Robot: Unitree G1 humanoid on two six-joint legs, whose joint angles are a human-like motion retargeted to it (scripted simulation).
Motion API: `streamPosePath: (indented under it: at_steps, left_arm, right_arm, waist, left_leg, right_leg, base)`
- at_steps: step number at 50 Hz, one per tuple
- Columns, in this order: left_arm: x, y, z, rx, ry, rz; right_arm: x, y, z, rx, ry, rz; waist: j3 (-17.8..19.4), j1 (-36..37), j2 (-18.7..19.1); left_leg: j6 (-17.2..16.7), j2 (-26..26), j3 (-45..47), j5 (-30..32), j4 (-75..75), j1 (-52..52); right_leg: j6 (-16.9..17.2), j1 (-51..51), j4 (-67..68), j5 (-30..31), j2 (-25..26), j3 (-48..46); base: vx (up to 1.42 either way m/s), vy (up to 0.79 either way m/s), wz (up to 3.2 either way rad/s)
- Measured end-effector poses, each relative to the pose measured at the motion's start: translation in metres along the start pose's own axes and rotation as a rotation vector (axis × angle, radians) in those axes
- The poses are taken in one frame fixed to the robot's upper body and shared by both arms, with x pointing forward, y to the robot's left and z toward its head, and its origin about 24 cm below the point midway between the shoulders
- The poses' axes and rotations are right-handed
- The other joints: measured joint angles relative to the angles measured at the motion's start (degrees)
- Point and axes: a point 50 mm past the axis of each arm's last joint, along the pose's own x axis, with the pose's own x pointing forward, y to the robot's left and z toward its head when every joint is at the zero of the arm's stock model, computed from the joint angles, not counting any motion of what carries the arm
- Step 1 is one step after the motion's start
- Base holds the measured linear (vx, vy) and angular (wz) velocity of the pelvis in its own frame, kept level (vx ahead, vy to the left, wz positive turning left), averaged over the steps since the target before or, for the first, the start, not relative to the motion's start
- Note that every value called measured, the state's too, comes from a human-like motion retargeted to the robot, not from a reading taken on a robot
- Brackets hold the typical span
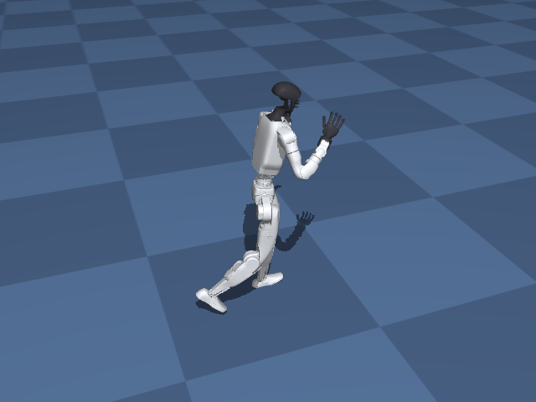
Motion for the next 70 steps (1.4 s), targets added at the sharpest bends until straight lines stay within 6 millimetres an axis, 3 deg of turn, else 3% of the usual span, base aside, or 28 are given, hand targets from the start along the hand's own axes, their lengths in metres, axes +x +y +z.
streamPosePath:
  at_steps: [2, 3, 5, 7, 11, 15, 17, 18, 20, 23, 26, 30, 33, 35, 37, 39, 40, 43, 45, 49, 52, 55, 58, 60, 61, 63, 66, 70]
  left_arm:
    - [0.032, -0.018, 0.035, -0.094, -0.146, 0.052]
    - [0.045, -0.024, 0.053, -0.144, -0.210, 0.071]
    - [0.064, -0.028, 0.086, -0.226, -0.321, 0.118]
    - [0.071, -0.028, 0.109, -0.275, -0.407, 0.167]
    - [0.065, -0.039, 0.135, -0.340, -0.518, 0.173]
    - [0.037, -0.071, 0.141, -0.387, -0.559, -0.037]
    - [0.013, -0.091, 0.141, -0.393, -0.566, -0.203]
    - [-0.001, -0.099, 0.139, -0.406, -0.559, -0.278]
    - [-0.023, -0.110, 0.129, -0.395, -0.519, -0.406]
    - [-0.053, -0.113, 0.088, -0.352, -0.300, -0.543]
    - [-0.081, -0.099, 0.046, -0.254, -0.125, -0.663]
    - [-0.086, -0.056, 0.007, -0.013, -0.074, -0.692]
    - [-0.069, -0.005, -0.021, 0.154, 0.020, -0.571]
    - [-0.057, 0.037, -0.032, 0.264, 0.075, -0.449]
    - [-0.042, 0.071, -0.031, 0.358, 0.075, -0.309]
    - [-0.018, 0.089, -0.021, 0.422, -0.003, -0.166]
    - [-0.002, 0.090, -0.013, 0.439, -0.067, -0.092]
    - [0.055, 0.069, 0.029, 0.362, -0.311, 0.107]
    - [0.085, 0.043, 0.051, 0.575, -0.446, 0.182]
    - [0.095, 0.012, 0.109, 0.384, -0.594, 0.326]
    - [0.083, -0.019, 0.137, 0.245, -0.692, 0.253]
    - [0.064, -0.058, 0.155, 0.091, -0.753, 0.055]
    - [0.029, -0.099, 0.160, -0.011, -0.799, -0.231]
    - [-0.001, -0.122, 0.165, -0.089, -0.844, -0.422]
    - [-0.013, -0.127, 0.161, -0.098, -0.850, -0.496]
    - [-0.030, -0.131, 0.143, -0.074, -0.807, -0.586]
    - [-0.052, -0.122, 0.082, 0.047, -0.547, -0.660]
    - [-0.094, -0.078, 0.010, 0.213, -0.246, -0.841]
  right_arm:
    - [-0.024, 0.005, -0.011, 0.038, 0.132, 0.043]
    - [-0.039, 0.006, -0.016, 0.082, 0.217, 0.055]
    - [-0.067, 0.004, -0.021, 0.164, 0.367, 0.081]
    - [-0.088, -0.006, -0.023, 0.161, 0.457, 0.137]
    - [-0.114, -0.041, -0.031, -0.010, 0.572, 0.176]
    - [-0.125, -0.085, -0.046, -0.280, 0.646, 0.001]
    - [-0.116, -0.102, -0.053, -0.488, 0.608, -0.082]
    - [-0.104, -0.101, -0.053, -0.479, 0.558, -0.171]
    - [-0.065, -0.096, -0.058, -0.485, 0.426, -0.290]
    - [0.000, -0.085, -0.049, -0.379, 0.201, -0.439]
    - [0.040, -0.072, -0.027, -0.295, 0.029, -0.517]
    - [0.053, -0.048, -0.005, -0.206, -0.082, -0.489]
    - [0.046, -0.017, 0.007, -0.086, -0.113, -0.354]
    - [0.034, 0.006, 0.017, 0.015, -0.133, -0.209]
    - [0.018, 0.024, 0.024, 0.079, -0.139, -0.060]
    - [0.000, 0.033, 0.024, 0.103, -0.109, 0.048]
    - [-0.008, 0.035, 0.021, 0.104, -0.078, 0.084]
    - [-0.041, 0.030, -0.006, 0.098, 0.147, 0.135]
    - [-0.075, 0.025, -0.013, 0.198, 0.347, 0.092]
    - [-0.117, -0.014, -0.028, 0.059, 0.560, 0.083]
    - [-0.131, -0.058, -0.037, -0.162, 0.633, 0.089]
    - [-0.127, -0.106, -0.041, -0.400, 0.638, -0.058]
    - [-0.110, -0.137, -0.041, -0.557, 0.571, -0.219]
    - [-0.089, -0.149, -0.039, -0.634, 0.455, -0.361]
    - [-0.074, -0.150, -0.039, -0.631, 0.383, -0.427]
    - [-0.042, -0.147, -0.037, -0.566, 0.242, -0.567]
    - [0.000, -0.126, -0.034, -0.326, 0.097, -0.763]
    - [0.016, -0.089, -0.014, 0.000, -0.009, -0.814]
  waist:
    - [0.48, -2.59, -1.90]
    - [0.53, -4.32, -2.27]
    - [0.03, -8.93, -1.64]
    - [-1.34, -14.84, 0.66]
    - [-4.14, -26.70, 5.34]
    - [-5.19, -33.38, 4.67]
    - [-4.33, -32.60, 1.86]
    - [-3.80, -31.75, 0.52]
    - [-2.36, -29.72, -0.25]
    - [0.03, -25.30, 1.04]
    - [-0.12, -17.70, -0.25]
    - [-3.28, -5.32, -5.36]
    - [-4.73, 1.94, -6.96]
    - [-4.85, 4.16, -4.03]
    - [-4.19, 4.25, 0.53]
    - [-2.68, 3.59, 4.29]
    - [-1.80, 3.33, 5.29]
    - [0.46, 1.99, 3.71]
    - [0.08, -1.78, 1.74]
    - [-0.97, -12.32, 4.21]
    - [-2.16, -20.80, 6.69]
    - [-3.24, -26.75, 6.22]
    - [-4.17, -29.26, 3.65]
    - [-3.58, -28.58, 0.97]
    - [-2.81, -28.16, -0.11]
    - [-0.45, -27.21, -0.89]
    - [3.74, -23.45, -0.49]
    - [2.85, -12.09, -2.88]
  left_leg:
    - [4.69, -2.41, -1.52, -7.57, 9.75, -1.62]
    - [5.47, -2.95, -1.97, -9.98, 13.14, -1.77]
    - [4.08, -2.76, -2.88, -12.03, 15.94, -0.52]
    - [1.35, -1.51, -4.39, -10.86, 13.29, 2.99]
    - [-0.79, -0.25, -8.53, -3.12, 5.55, 9.65]
    - [-0.98, -2.19, -11.90, 5.77, 2.47, 17.03]
    - [0.98, -3.83, -11.56, 7.69, 7.75, 19.50]
    - [2.44, -4.59, -10.68, 7.80, 14.35, 18.66]
    - [4.49, -3.27, -7.83, 6.20, 32.15, 13.06]
    - [7.07, 1.60, -5.10, -0.86, 53.00, 3.61]
    - [9.52, 2.82, -3.06, -6.52, 58.71, -4.85]
    - [10.23, 0.64, 1.43, -9.47, 41.96, -11.14]
    - [4.96, -0.50, 7.50, -4.82, 12.15, -6.94]
    - [-0.72, 0.30, 11.77, -1.87, -3.92, -2.65]
    - [-4.36, 1.18, 11.47, 1.16, -8.78, -0.14]
    - [-3.21, 1.76, 7.97, 2.40, -6.60, 2.14]
    - [-0.80, 1.64, 6.08, 1.12, -3.82, 2.85]
    - [6.84, -1.26, 2.34, -9.83, 11.21, 0.39]
    - [6.39, -2.53, -0.04, -14.55, 17.81, -0.38]
    - [0.94, -2.58, -6.58, -12.69, 14.33, 5.28]
    - [-1.86, -1.77, -12.07, -7.06, 10.08, 9.74]
    - [-3.79, -3.13, -16.16, -1.42, 7.85, 13.85]
    - [-3.04, -4.32, -18.10, -0.12, 9.23, 18.38]
    - [-0.97, -5.29, -17.07, -1.71, 16.50, 19.05]
    - [0.37, -5.17, -15.55, -3.02, 24.14, 17.18]
    - [2.93, -2.72, -12.02, -6.62, 40.72, 11.84]
    - [7.70, 3.23, -7.56, -14.79, 60.00, 2.47]
    - [9.79, 1.23, -6.46, -16.70, 60.99, -8.44]
  right_leg:
    - [-1.01, -7.02, 15.55, -6.44, -3.35, -1.07]
    - [-1.82, -10.13, 20.64, -8.88, -4.37, -1.48]
    - [-3.33, -15.74, 25.17, -11.97, -4.66, -2.34]
    - [-3.48, -19.76, 20.94, -12.86, -2.65, -3.12]
    - [-0.27, -22.61, -5.74, -8.57, -0.51, -7.25]
    - [5.34, -20.95, -31.71, -5.48, -3.03, -13.99]
    - [6.06, -19.47, -33.92, -3.55, -4.58, -14.23]
    - [5.16, -18.54, -33.01, -2.24, -5.44, -13.49]
    - [1.16, -17.85, -28.07, -3.50, -5.24, -11.46]
    - [-3.09, -19.15, -15.92, -13.17, -2.82, -8.66]
    - [-2.23, -18.18, -11.95, -16.65, -2.64, -6.85]
    - [1.30, -12.93, -18.96, -11.69, -4.66, -5.33]
    - [2.37, -8.22, -23.67, -3.49, -4.13, -2.97]
    - [1.85, -3.31, -25.23, 1.49, -1.33, -1.58]
    - [1.13, 1.06, -23.11, 4.31, 1.58, -0.16]
    - [1.25, 1.59, -13.28, 4.16, 3.34, 1.15]
    - [1.88, -0.04, -5.47, 2.93, 3.43, 1.49]
    - [1.61, -9.96, 19.35, -5.26, -2.22, -0.29]
    - [0.08, -15.43, 28.49, -10.12, -6.22, -3.27]
    - [-2.81, -22.02, 22.83, -12.86, -5.32, -5.70]
    - [-2.28, -22.16, 2.96, -9.08, -3.99, -8.46]
    - [1.18, -19.74, -22.28, -3.83, -5.32, -9.21]
    - [5.07, -19.87, -34.02, -3.25, -7.29, -5.57]
    - [5.68, -19.32, -34.92, -0.12, -9.46, -5.34]
    - [4.37, -18.76, -33.05, 1.66, -10.37, -6.35]
    - [1.11, -18.86, -26.23, 0.10, -10.56, -8.13]
    - [-1.02, -22.37, -11.08, -9.47, -8.83, -9.38]
    - [0.19, -20.50, -9.36, -11.56, -8.89, -12.33]
  base:
    - [0.98, 0.13, 1.01]
    - [0.98, 0.08, 0.89]
    - [0.98, 0.06, 0.78]
    - [0.99, 0.04, 0.71]
    - [1.02, -0.05, 0.83]
    - [1.07, -0.22, 0.60]
    - [1.03, -0.25, -0.23]
    - [0.96, -0.22, -0.56]
    - [0.89, -0.17, -0.76]
    - [0.86, -0.10, -0.89]
    - [0.91, -0.07, -0.77]
    - [0.97, 0.00, -0.53]
    - [1.02, 0.16, -0.66]
    - [1.03, 0.26, -0.40]
    - [1.00, 0.28, 0.12]
    - [0.94, 0.28, 0.58]
    - [0.88, 0.26, 0.89]
    - [0.85, 0.20, 1.14]
    - [0.85, 0.13, 1.53]
    - [0.85, 0.08, 1.80]
    - [0.86, -0.04, 1.92]
    - [0.89, -0.18, 1.71]
    - [0.90, -0.28, 1.10]
    - [0.80, -0.30, 0.55]
    - [0.71, -0.28, 0.42]
    - [0.62, -0.25, 0.33]
    - [0.56, -0.22, 0.07]
    - [0.61, -0.16, 0.31]
